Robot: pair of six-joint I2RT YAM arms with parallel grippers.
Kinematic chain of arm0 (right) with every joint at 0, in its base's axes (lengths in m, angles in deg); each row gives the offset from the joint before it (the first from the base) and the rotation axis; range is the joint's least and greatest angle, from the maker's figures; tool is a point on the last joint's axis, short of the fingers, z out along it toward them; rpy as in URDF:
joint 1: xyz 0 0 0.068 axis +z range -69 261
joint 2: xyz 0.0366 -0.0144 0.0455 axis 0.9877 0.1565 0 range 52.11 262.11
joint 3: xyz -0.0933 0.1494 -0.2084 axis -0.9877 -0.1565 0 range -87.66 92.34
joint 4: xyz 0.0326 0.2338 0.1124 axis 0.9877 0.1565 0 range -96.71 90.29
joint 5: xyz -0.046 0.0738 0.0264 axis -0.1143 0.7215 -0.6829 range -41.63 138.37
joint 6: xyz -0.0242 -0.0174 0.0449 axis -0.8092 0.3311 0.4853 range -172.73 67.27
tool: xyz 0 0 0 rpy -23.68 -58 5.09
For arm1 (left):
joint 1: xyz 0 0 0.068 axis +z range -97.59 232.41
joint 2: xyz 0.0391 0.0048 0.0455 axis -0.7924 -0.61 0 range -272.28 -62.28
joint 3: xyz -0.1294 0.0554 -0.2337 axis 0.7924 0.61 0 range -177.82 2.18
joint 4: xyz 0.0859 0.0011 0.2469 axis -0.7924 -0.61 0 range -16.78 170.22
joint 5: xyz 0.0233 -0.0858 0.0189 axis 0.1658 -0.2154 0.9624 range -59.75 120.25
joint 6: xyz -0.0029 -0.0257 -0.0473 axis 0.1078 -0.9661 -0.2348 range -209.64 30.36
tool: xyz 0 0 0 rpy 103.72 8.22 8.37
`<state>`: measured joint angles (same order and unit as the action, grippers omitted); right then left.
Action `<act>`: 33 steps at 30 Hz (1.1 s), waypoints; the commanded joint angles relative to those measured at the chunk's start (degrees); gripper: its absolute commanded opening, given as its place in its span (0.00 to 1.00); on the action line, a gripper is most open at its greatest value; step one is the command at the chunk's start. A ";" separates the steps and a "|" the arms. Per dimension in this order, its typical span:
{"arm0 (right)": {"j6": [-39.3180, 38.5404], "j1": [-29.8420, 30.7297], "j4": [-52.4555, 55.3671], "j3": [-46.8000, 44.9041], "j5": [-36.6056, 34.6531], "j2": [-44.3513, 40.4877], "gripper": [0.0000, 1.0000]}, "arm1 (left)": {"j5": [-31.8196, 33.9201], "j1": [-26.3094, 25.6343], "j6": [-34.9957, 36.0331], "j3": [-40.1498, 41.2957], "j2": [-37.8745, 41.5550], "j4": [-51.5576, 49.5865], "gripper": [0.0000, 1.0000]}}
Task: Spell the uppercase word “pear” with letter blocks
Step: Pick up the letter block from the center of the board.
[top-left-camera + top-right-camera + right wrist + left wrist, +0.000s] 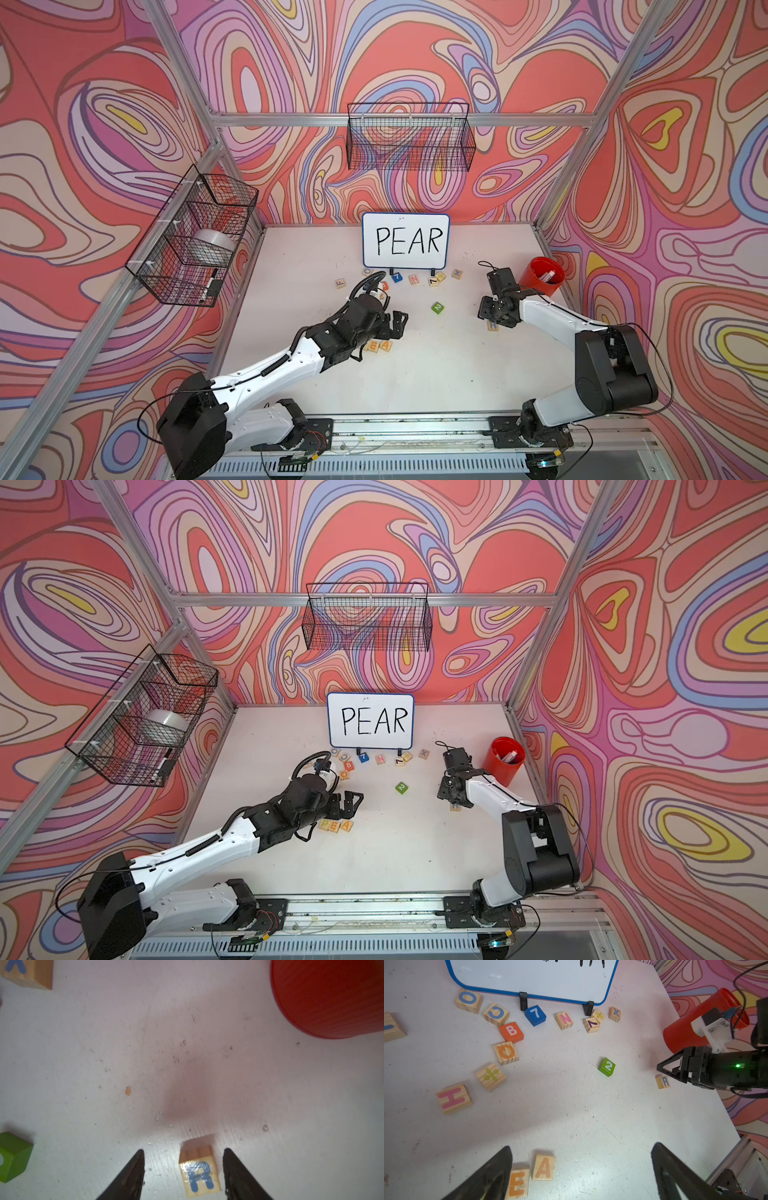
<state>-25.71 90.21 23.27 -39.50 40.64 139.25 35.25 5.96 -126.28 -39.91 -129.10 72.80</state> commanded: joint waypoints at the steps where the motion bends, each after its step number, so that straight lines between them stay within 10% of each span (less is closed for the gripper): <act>1: -0.81 -0.90 0.38 1.14 2.76 1.89 0.63 | 1.35 -0.10 -0.21 1.30 1.23 0.19 1.00; 33: 1.36 0.43 0.86 -1.67 4.45 2.28 0.42 | 2.13 -0.11 -0.88 3.23 4.03 0.02 1.00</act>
<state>-24.55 89.29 23.49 -40.42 45.76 142.04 36.51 5.96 -126.74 -37.50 -125.43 72.76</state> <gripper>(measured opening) 0.409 0.999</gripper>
